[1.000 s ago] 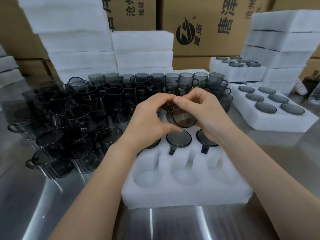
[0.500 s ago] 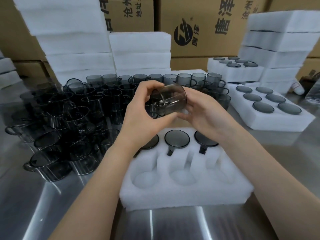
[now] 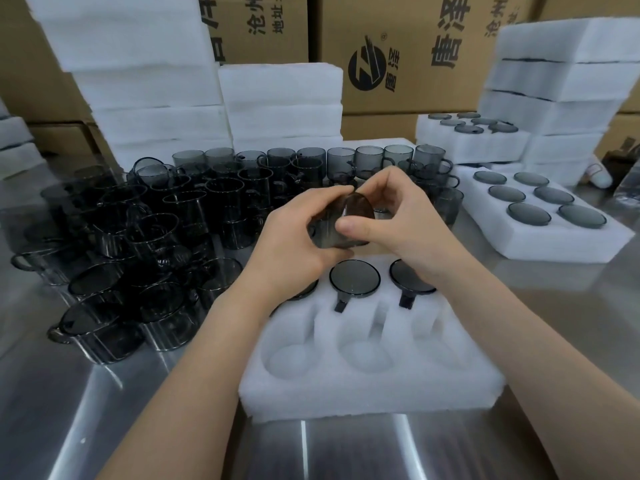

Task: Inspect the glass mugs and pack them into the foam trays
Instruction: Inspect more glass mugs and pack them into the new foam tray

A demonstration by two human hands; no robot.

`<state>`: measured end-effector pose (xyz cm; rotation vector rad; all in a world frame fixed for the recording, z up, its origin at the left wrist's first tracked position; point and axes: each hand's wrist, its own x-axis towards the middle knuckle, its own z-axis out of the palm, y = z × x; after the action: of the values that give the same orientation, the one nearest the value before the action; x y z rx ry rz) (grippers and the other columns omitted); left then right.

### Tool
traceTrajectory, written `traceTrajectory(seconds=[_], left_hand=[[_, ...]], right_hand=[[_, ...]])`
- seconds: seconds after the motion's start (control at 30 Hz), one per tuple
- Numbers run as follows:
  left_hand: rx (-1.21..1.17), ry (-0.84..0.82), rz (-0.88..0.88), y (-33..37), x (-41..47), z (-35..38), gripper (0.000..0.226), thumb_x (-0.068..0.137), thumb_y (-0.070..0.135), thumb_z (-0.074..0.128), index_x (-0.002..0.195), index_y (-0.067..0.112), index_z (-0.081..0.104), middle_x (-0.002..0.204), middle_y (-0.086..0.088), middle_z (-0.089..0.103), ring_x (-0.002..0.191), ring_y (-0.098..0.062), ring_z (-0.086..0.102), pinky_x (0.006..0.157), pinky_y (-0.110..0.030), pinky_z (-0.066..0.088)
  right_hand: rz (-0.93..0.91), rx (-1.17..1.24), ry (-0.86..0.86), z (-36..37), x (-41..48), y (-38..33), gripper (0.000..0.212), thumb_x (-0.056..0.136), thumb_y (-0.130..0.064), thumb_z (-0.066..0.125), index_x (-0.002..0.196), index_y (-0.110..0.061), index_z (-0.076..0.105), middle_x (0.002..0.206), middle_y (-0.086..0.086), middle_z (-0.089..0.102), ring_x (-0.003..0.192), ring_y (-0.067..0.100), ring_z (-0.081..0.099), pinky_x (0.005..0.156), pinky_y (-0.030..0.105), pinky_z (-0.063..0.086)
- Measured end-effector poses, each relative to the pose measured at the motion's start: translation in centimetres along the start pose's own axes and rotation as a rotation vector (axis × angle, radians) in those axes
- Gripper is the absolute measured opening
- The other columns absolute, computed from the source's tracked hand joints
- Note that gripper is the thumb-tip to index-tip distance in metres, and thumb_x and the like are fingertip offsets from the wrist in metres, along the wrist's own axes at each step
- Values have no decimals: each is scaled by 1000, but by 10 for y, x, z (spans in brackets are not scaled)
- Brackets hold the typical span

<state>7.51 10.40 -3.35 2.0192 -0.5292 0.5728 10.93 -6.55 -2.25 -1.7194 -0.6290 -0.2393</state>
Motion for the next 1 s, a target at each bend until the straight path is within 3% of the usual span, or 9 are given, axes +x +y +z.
traceTrajectory(seconds=[0.13, 0.27, 0.37, 0.43, 0.5, 0.63, 0.73, 0.9, 1.0], left_hand=[[22, -37, 7, 0, -1, 0, 77, 61, 0, 86, 129, 27, 60, 122, 14, 62, 116, 1, 57, 102, -24, 46], [-13, -43, 28, 0, -1, -1, 79, 62, 0, 87, 128, 32, 57, 123, 18, 61, 118, 2, 55, 103, -20, 43], [-82, -55, 16, 0, -1, -1, 77, 62, -2, 87, 128, 27, 59, 127, 11, 63, 121, -3, 56, 105, -24, 44], [-149, -49, -15, 0, -1, -2, 75, 63, -3, 86, 131, 17, 59, 126, 3, 64, 119, -6, 58, 104, -26, 45], [-228, -31, -28, 0, -1, -2, 71, 65, -4, 85, 129, 13, 59, 121, 3, 66, 115, -6, 61, 100, -22, 46], [-348, 15, -43, 1, 0, -2, 59, 68, 3, 79, 121, 21, 59, 113, 7, 68, 109, -9, 64, 96, -23, 48], [-360, 13, -54, 1, 0, -2, 55, 70, 5, 77, 120, 18, 60, 110, 5, 69, 106, -11, 66, 95, -25, 49], [-232, -28, -40, 0, -1, -2, 63, 68, 8, 83, 125, 18, 60, 113, 5, 69, 108, -10, 65, 96, -27, 51], [-154, -54, -28, -1, -1, -1, 68, 68, 6, 86, 128, 23, 59, 116, 5, 68, 111, -10, 63, 100, -30, 50]], right_hand=[[16, 24, 61, 2, 1, 0, 35, 64, -37, 83, 76, -19, 55, 69, -10, 60, 67, 4, 55, 62, 18, 46], [101, 228, 66, -1, 1, 0, 27, 70, -35, 82, 66, -21, 59, 70, -1, 64, 71, 16, 61, 66, 39, 53], [170, 412, 8, -4, 4, 0, 16, 74, -31, 73, 63, -22, 65, 71, 0, 67, 67, 14, 63, 65, 34, 53], [205, 505, -35, -5, 5, 1, 8, 77, -24, 67, 74, -18, 72, 79, 4, 69, 73, 17, 63, 71, 36, 48], [217, 570, -84, -6, 6, 2, 16, 79, -17, 63, 90, -11, 73, 92, 10, 68, 84, 22, 60, 78, 38, 44], [191, 647, -245, -9, 3, -3, 34, 84, -5, 60, 118, -2, 59, 111, 16, 61, 98, 23, 60, 82, 29, 51], [185, 620, -252, -7, 2, -3, 37, 77, 2, 65, 112, -6, 58, 107, 15, 64, 100, 25, 62, 83, 33, 52], [171, 401, -121, -3, 2, -3, 31, 67, -10, 76, 93, -13, 60, 91, 6, 69, 86, 25, 61, 75, 40, 49], [138, 284, -22, -1, 0, -2, 25, 67, -19, 79, 83, -16, 60, 87, 9, 68, 80, 26, 63, 76, 52, 52]])
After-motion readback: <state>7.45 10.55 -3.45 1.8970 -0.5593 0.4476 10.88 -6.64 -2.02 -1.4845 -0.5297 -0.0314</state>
